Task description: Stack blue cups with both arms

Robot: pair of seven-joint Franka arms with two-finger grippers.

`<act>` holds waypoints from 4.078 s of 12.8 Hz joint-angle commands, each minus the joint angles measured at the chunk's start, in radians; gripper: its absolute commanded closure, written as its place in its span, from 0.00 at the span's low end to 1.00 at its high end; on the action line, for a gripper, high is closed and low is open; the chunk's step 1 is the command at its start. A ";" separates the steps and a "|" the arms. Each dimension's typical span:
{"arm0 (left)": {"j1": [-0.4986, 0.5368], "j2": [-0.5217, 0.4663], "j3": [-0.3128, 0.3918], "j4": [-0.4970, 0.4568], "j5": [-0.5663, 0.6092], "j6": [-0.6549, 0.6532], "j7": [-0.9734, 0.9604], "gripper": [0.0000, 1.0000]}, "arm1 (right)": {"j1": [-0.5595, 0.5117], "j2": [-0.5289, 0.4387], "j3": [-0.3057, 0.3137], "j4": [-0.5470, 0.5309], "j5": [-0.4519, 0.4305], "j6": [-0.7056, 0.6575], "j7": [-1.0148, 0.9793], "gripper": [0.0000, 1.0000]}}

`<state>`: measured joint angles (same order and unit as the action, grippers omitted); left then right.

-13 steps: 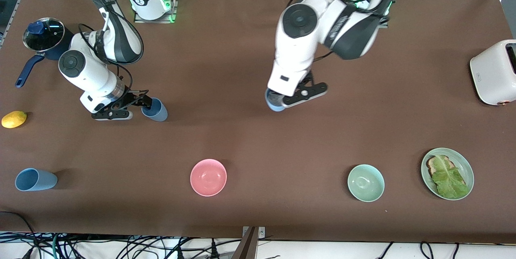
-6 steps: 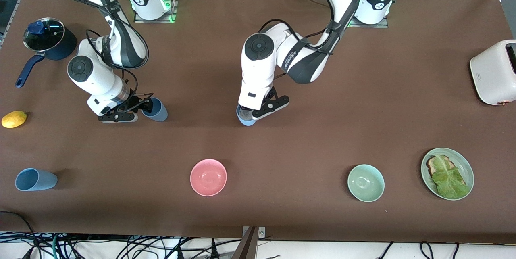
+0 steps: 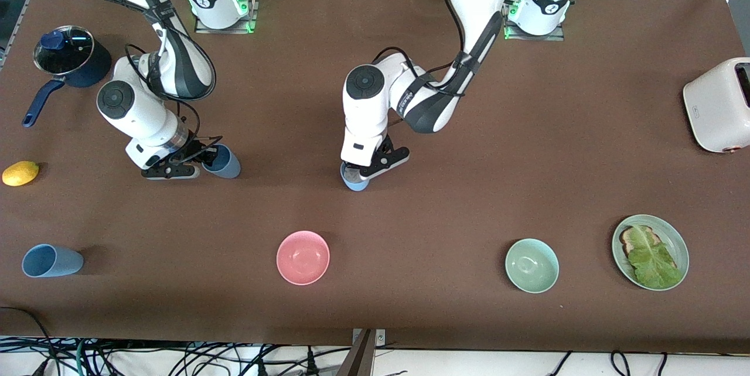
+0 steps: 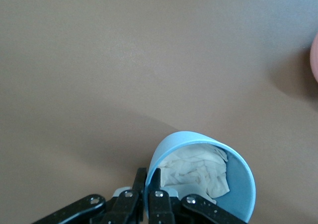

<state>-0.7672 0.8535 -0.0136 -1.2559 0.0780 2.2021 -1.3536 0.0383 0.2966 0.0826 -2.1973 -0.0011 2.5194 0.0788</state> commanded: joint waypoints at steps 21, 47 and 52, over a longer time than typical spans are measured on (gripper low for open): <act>0.057 -0.163 0.018 0.061 -0.038 -0.246 0.207 0.00 | -0.003 -0.128 0.003 0.634 0.052 -1.047 0.015 1.00; 0.813 -0.430 0.029 -0.028 -0.098 -0.499 1.412 0.00 | 0.430 0.246 0.103 0.648 -0.020 -0.265 0.992 1.00; 0.792 -0.549 0.027 -0.088 -0.098 -0.689 1.409 0.00 | 0.448 0.266 0.101 0.648 -0.056 -0.258 0.998 1.00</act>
<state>0.0368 0.3788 0.0099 -1.2490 -0.0042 1.5420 0.0641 0.4756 0.5449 0.1912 -1.5735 -0.0286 2.2619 1.0561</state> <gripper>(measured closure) 0.000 0.952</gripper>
